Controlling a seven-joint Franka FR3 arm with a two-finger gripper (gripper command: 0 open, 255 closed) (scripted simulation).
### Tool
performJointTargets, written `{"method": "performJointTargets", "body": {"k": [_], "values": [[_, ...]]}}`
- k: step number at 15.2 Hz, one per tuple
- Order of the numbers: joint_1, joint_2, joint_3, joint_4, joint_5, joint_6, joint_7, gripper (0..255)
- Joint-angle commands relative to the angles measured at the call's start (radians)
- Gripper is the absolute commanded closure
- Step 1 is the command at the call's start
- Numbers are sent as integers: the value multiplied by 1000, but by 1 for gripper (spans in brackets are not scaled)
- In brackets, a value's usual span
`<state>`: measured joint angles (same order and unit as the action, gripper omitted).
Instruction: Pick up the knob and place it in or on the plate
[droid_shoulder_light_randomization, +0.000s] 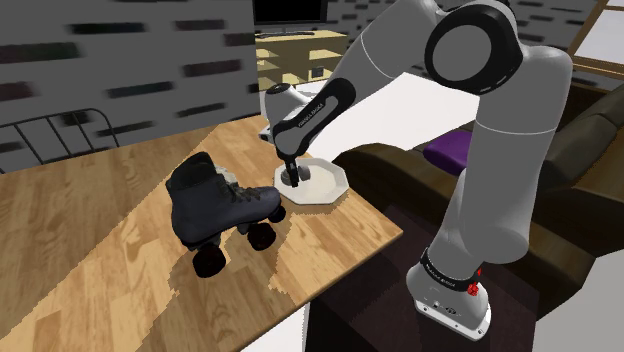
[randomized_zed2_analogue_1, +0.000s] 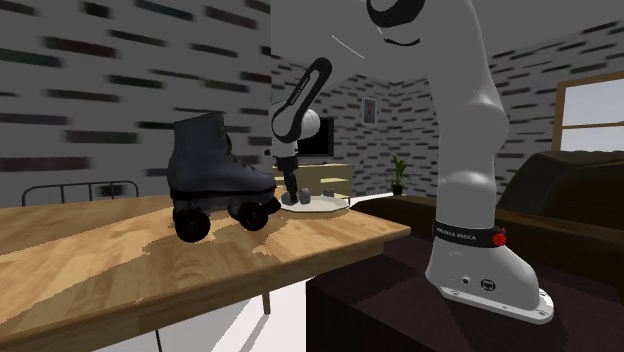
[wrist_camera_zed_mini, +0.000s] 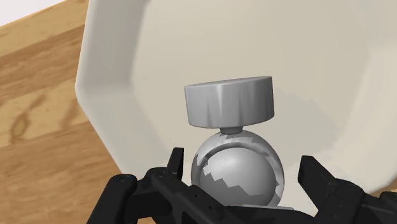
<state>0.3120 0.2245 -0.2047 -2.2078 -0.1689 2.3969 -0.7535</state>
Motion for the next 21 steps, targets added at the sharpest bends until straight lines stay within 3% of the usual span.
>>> {"method": "performJointTargets", "body": {"k": [1, 2, 3, 12, 21], "values": [[0, 0, 0, 0, 0, 0, 0, 0], [0, 0, 0, 0, 0, 0, 0, 0], [0, 0, 0, 0, 0, 0, 0, 255], [0, 0, 0, 0, 0, 0, 0, 255], [5, -83, -1, 29, -5, -111, -9, 255]]}}
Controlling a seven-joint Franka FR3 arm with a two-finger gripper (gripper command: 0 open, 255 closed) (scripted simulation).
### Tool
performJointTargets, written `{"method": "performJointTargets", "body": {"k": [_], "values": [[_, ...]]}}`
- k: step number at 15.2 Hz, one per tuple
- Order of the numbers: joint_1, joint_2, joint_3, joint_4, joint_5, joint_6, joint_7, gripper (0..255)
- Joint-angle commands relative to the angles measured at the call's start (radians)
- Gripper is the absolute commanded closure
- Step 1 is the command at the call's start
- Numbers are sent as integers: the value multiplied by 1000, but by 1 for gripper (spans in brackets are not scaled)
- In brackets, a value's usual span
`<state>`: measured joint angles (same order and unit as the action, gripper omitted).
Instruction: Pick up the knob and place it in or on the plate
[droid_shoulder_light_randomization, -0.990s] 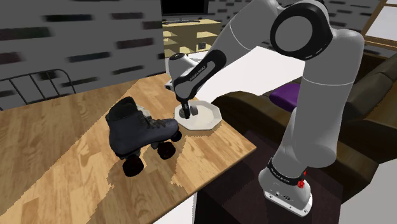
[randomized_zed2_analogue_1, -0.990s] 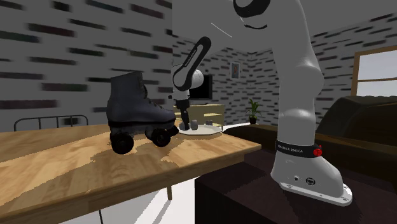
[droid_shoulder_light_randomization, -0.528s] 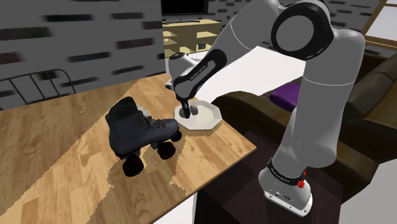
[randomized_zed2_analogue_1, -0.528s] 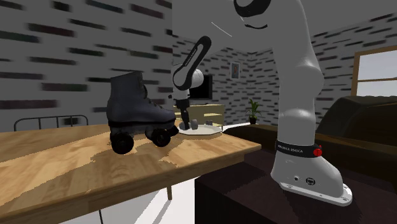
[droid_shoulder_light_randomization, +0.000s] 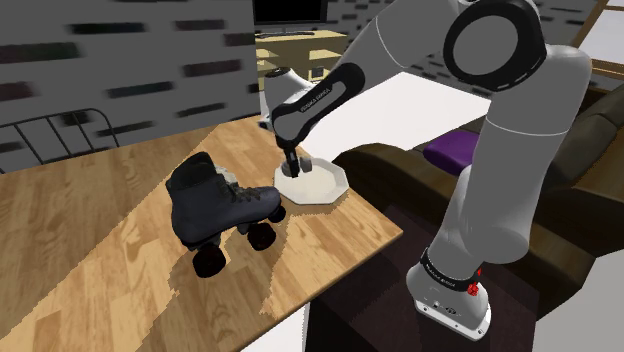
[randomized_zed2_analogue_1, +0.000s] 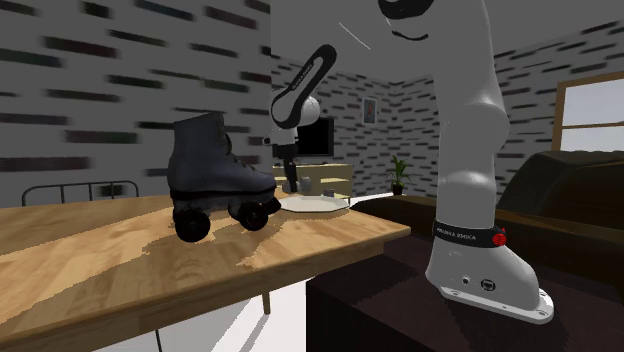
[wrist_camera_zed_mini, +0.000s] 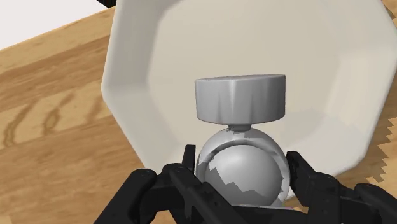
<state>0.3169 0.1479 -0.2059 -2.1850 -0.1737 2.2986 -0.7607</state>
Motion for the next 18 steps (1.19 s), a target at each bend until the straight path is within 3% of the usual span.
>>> {"method": "performJointTargets", "body": {"k": [1, 6, 11, 18], "values": [[1, -15, 0, 10, 0, -25, -3, 255], [3, -52, 0, 33, -2, -84, -9, 255], [-45, -162, -47, -107, -40, -41, -74, 255], [-48, -100, -49, -140, -37, 54, -66, 255]]}}
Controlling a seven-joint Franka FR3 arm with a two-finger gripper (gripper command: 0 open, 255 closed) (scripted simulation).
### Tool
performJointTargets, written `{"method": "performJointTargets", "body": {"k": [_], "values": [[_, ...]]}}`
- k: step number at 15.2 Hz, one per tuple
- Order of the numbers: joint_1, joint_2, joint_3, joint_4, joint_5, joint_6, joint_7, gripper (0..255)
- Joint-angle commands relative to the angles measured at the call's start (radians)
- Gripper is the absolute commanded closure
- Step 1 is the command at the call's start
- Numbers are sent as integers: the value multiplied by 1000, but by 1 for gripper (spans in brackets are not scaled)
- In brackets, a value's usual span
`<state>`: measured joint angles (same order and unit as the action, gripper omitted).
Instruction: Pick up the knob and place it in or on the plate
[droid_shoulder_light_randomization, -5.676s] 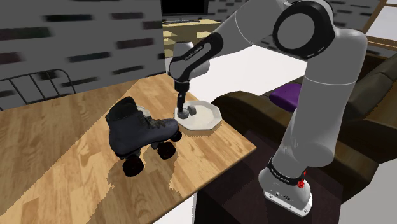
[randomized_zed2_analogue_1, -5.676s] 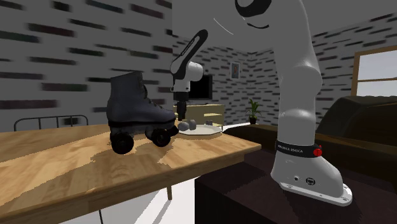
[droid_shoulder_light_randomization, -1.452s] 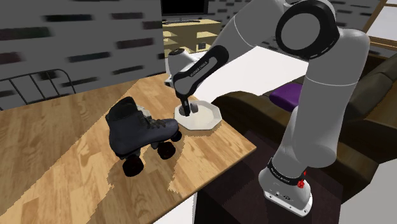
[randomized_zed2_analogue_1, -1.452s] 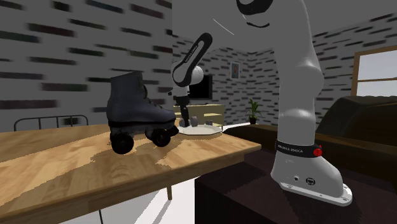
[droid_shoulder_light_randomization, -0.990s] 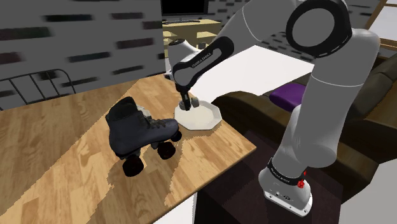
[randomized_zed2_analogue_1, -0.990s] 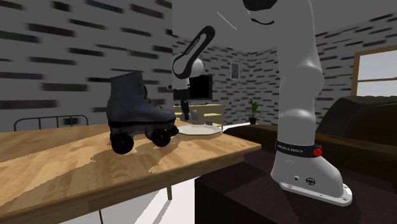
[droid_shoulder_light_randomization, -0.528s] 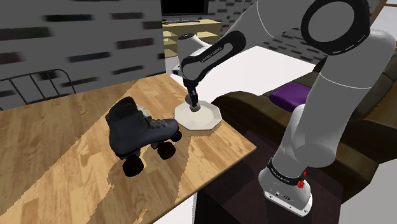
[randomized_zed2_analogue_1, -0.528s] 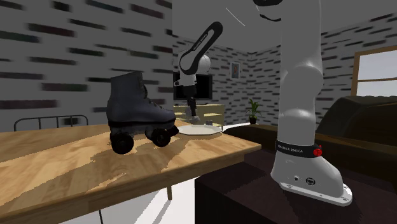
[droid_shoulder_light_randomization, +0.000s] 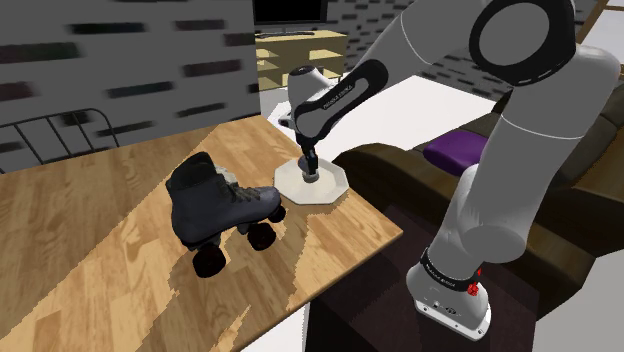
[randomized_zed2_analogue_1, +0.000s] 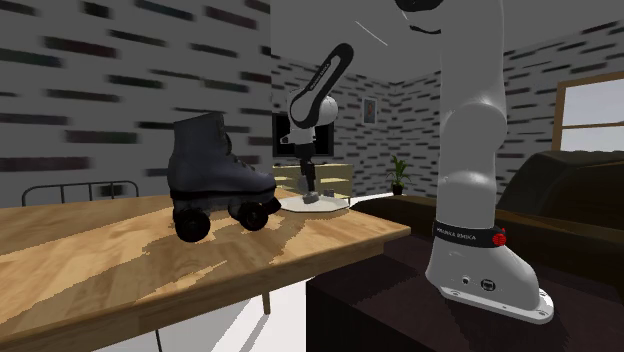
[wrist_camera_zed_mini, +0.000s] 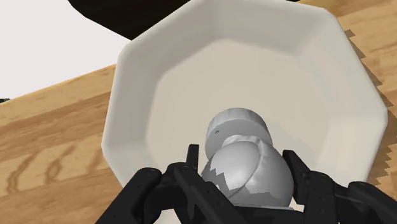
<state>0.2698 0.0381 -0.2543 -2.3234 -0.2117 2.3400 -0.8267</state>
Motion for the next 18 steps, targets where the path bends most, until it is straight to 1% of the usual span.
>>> {"method": "performJointTargets", "body": {"k": [1, 6, 14, 15, 18], "values": [[-1, 20, -1, -6, 2, 26, 1, 255], [-4, 75, -1, -22, 6, 97, 5, 255], [-3, 75, -2, -22, 6, 97, 5, 255], [-3, 73, -2, -24, 6, 97, 5, 0], [-1, 76, -1, -25, 6, 100, 8, 0]]}}
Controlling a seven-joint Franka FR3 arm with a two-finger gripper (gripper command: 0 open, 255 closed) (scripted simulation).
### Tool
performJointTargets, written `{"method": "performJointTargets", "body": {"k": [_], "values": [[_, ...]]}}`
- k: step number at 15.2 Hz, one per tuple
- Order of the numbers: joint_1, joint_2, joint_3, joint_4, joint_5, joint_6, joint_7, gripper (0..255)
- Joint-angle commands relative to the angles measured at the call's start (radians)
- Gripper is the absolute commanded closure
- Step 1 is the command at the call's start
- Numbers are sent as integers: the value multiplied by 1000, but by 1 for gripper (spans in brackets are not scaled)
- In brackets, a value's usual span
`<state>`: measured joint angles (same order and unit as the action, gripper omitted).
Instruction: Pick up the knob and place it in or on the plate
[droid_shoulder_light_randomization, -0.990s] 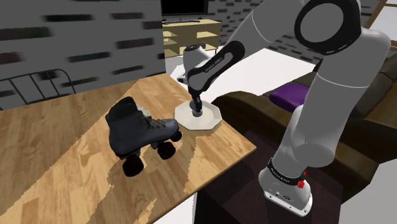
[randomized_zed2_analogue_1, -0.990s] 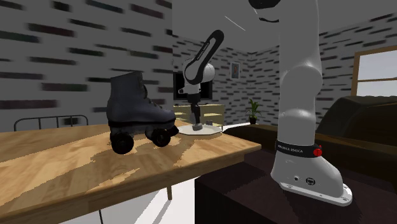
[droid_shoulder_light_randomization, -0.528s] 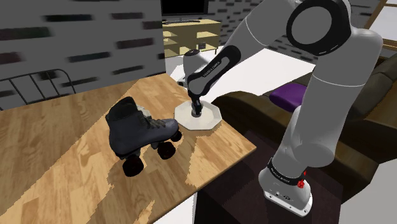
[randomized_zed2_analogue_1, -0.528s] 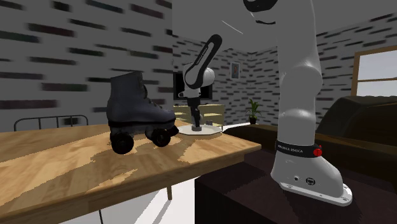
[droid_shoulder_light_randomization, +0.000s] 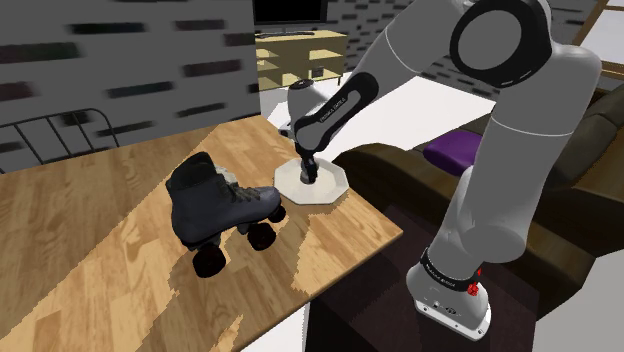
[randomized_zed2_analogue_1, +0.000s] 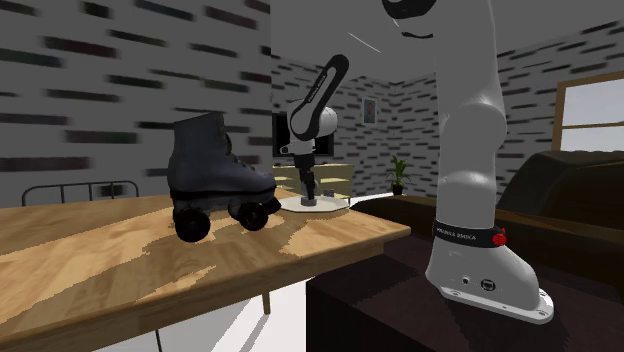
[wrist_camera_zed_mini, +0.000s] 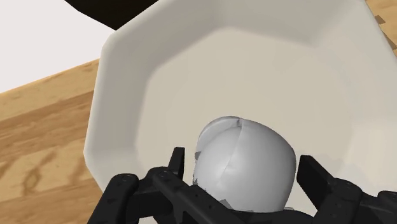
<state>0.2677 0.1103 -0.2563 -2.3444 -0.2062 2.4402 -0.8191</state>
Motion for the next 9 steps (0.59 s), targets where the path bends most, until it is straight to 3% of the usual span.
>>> {"method": "performJointTargets", "body": {"k": [1, 6, 9], "values": [[0, 2, 1, -2, 1, -3, 0, 0], [13, -89, 8, 35, -5, -133, 4, 0], [13, -89, 8, 35, -5, -132, 4, 0]]}}
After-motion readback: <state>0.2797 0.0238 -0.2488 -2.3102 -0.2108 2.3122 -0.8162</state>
